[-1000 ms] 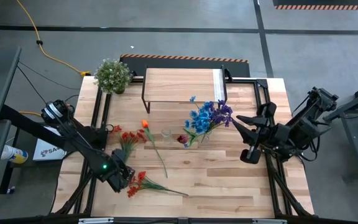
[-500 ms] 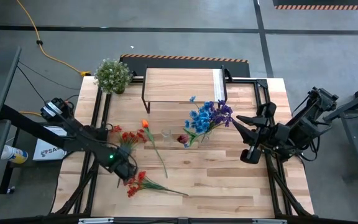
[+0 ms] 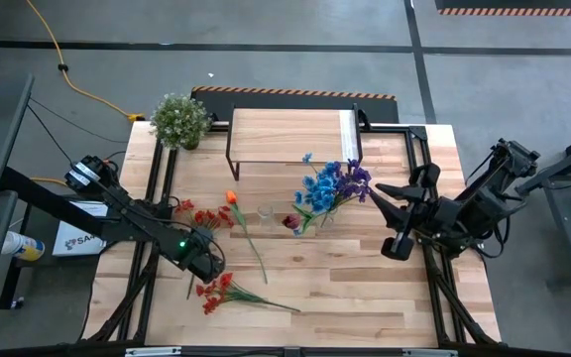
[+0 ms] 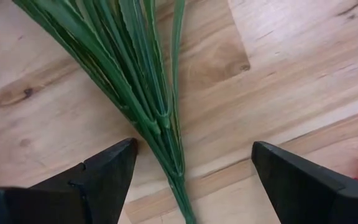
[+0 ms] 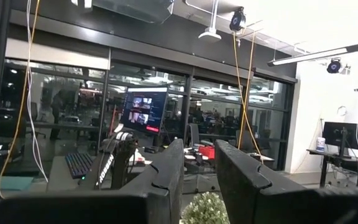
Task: Pick and place flowers into a vace then onto a shelf
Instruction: Put the top red flowers into the left transparent vase
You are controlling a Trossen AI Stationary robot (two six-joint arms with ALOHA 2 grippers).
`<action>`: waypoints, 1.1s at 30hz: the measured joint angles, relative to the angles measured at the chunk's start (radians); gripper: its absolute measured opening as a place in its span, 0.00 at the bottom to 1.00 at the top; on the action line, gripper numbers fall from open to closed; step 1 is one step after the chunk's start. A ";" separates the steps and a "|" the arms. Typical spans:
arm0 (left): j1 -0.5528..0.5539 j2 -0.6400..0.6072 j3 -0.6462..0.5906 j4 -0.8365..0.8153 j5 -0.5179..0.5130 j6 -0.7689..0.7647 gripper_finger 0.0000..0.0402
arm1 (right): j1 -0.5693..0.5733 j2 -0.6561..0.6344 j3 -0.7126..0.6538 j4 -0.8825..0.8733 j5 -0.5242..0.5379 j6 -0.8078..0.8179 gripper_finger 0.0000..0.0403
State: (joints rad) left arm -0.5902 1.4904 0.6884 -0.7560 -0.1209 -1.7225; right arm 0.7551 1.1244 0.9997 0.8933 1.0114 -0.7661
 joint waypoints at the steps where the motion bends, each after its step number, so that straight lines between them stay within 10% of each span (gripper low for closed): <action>1: 0.000 0.000 0.000 0.000 -0.005 0.008 0.90 | 0.000 0.000 0.000 -0.002 0.000 0.000 0.21; 22: 0.001 0.002 -0.002 -0.004 -0.069 0.024 0.89 | 0.000 0.000 0.000 -0.022 0.000 -0.001 0.21; 33: 0.003 0.002 -0.002 -0.012 -0.069 -0.052 0.64 | 0.000 0.000 0.000 -0.022 0.000 -0.001 0.21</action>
State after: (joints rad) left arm -0.5877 1.4925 0.6861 -0.7685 -0.1898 -1.7747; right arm 0.7554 1.1244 0.9997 0.8715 1.0118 -0.7670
